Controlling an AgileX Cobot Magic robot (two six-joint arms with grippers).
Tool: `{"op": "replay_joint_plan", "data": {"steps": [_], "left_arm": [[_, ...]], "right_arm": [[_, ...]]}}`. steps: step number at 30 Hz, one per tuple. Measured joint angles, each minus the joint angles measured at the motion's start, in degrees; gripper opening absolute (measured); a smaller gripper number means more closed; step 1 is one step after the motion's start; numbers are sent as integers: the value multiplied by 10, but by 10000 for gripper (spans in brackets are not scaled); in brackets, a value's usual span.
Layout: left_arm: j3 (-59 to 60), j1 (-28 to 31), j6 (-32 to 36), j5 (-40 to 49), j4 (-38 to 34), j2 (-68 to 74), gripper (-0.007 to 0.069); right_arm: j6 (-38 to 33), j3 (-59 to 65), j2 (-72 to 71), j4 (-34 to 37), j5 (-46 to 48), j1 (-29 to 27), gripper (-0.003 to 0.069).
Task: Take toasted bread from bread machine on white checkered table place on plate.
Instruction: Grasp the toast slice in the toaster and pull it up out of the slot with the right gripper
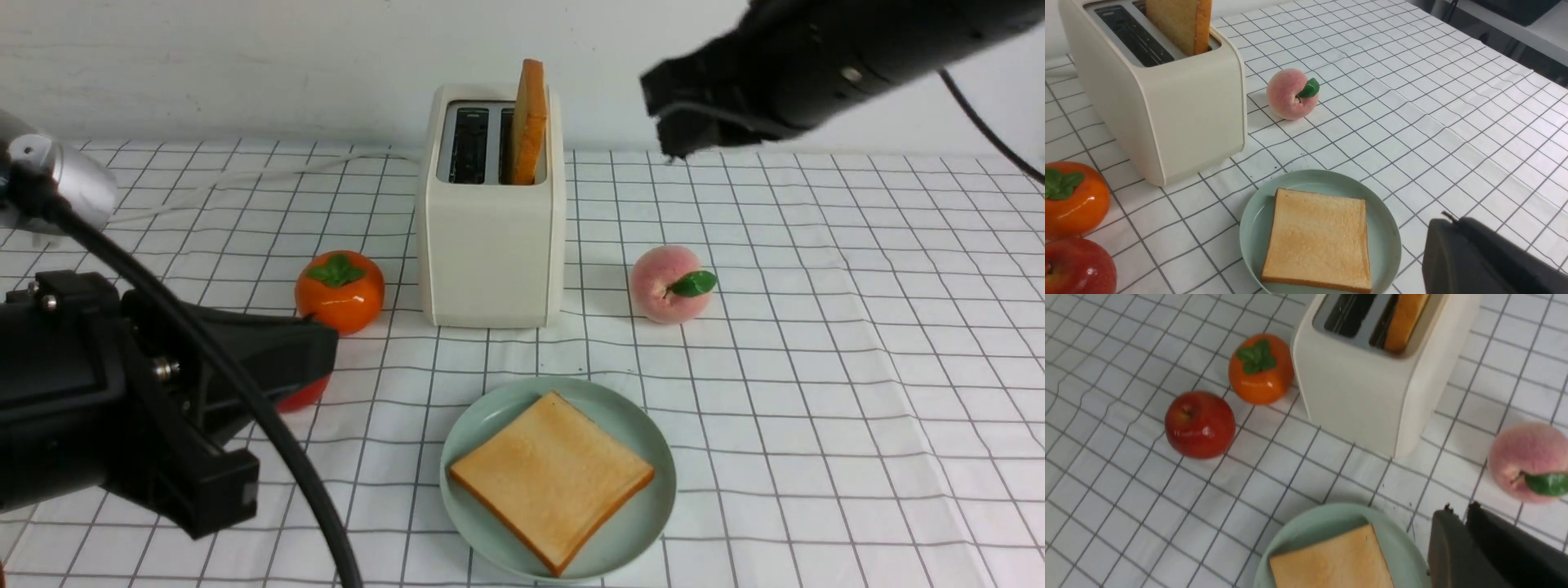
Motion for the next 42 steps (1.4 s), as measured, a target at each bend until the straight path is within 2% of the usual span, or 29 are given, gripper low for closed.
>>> {"op": "replay_joint_plan", "data": {"steps": [2, 8, 9, 11, 15, 20, 26, 31, 32, 35, 37, 42], "left_arm": [[0, 0, 0, 0, 0, 0, -13], [0, 0, 0, -2, 0, 0, -13], [0, 0, 0, -2, 0, 0, -13], [0, 0, 0, -2, 0, 0, -13], [0, 0, 0, -11, 0, 0, -13], [0, 0, 0, -14, 0, 0, -13], [0, 0, 0, -15, 0, 0, -13], [0, 0, 0, -15, 0, 0, -13], [0, 0, 0, -15, 0, 0, -13], [0, 0, 0, -15, 0, 0, -13], [0, 0, 0, -15, 0, 0, -13], [0, 0, 0, -15, 0, 0, -13]], "right_arm": [[0, -35, 36, 0, 0, 1, 114], [7, -205, 192, -1, -7, 2, 347], [7, -209, 192, -1, -7, 2, 355], [19, -266, 243, -1, -22, 2, 438], [38, -304, 289, -15, -54, 2, 484], [71, -309, 323, -73, -102, 2, 468], [86, -309, 347, -88, -126, 2, 396], [89, -309, 361, -99, -145, 2, 235], [89, -309, 361, -99, -147, 2, 229], [90, -309, 361, -99, -163, 2, 139], [90, -309, 361, -99, -169, 2, 115], [90, -309, 356, -101, -178, 2, 114]]}}
